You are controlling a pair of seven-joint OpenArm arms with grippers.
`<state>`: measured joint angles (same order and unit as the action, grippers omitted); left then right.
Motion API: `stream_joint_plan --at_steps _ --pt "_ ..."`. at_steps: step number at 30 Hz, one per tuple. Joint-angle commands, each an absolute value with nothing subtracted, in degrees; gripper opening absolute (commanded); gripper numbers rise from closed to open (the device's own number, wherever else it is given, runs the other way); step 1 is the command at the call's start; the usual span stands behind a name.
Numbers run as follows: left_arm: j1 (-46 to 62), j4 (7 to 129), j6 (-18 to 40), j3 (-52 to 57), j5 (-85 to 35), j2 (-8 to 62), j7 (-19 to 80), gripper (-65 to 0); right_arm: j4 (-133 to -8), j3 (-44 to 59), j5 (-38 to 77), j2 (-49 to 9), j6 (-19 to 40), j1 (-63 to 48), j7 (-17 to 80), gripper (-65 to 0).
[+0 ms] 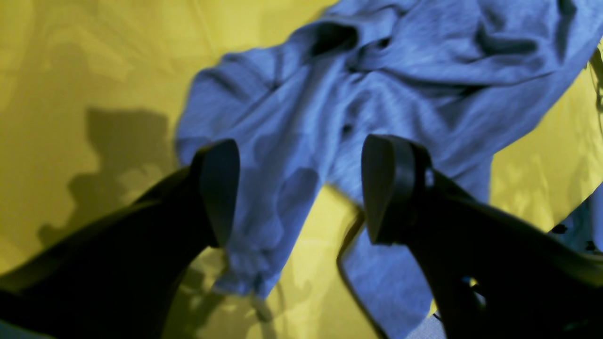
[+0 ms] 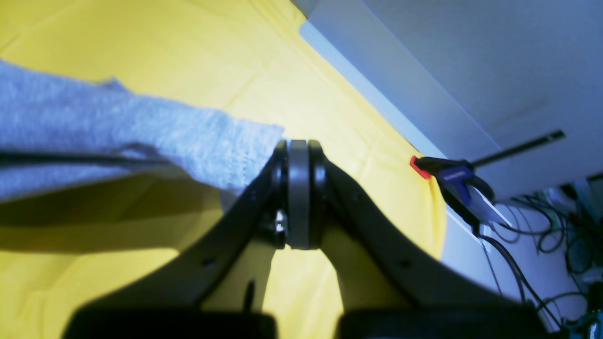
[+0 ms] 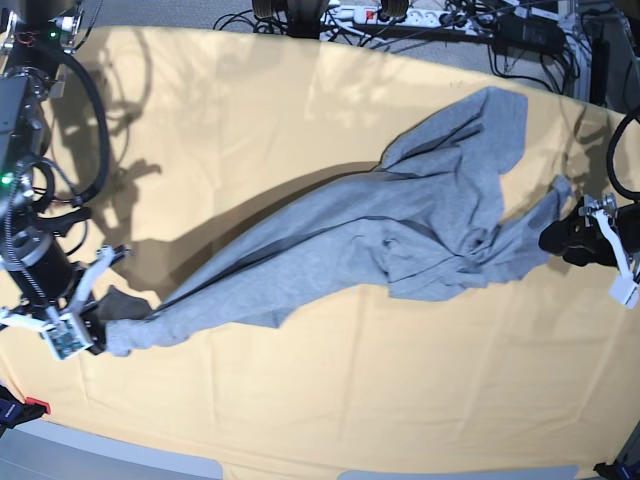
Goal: Layout the t-shirt on the table in an organized manner, then fold the t-shirt properly
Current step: 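Grasp the shirt hem with the right gripper and pull it away from the left gripper, then release the shirt and raise both grippers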
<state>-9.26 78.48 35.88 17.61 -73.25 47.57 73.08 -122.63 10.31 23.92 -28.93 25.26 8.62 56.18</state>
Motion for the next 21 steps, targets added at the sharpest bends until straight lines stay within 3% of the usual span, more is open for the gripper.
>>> stream_joint_plan --at_steps 1,10,16,19,21 --pt "-10.5 79.11 36.12 18.39 -74.48 48.69 72.07 -23.4 -123.57 12.43 24.32 -30.74 25.17 10.0 55.33 -65.0" --pt "-10.52 79.11 36.51 18.39 -74.74 48.25 72.05 -23.4 -124.11 27.31 30.26 -33.36 22.5 6.85 56.93 -65.0" --pt "-10.5 79.11 36.51 18.39 -76.79 48.25 73.38 -23.4 -124.07 29.8 50.26 -32.88 34.35 5.26 56.77 -65.0" --pt "-10.52 79.11 36.51 18.39 -77.06 48.25 73.78 -23.4 -124.03 24.34 55.96 -32.86 39.72 5.98 56.42 -65.0" --pt "-10.55 79.11 36.51 18.39 -77.1 48.25 73.76 -23.4 -123.37 17.82 55.46 -32.77 40.0 7.31 55.72 -65.0"
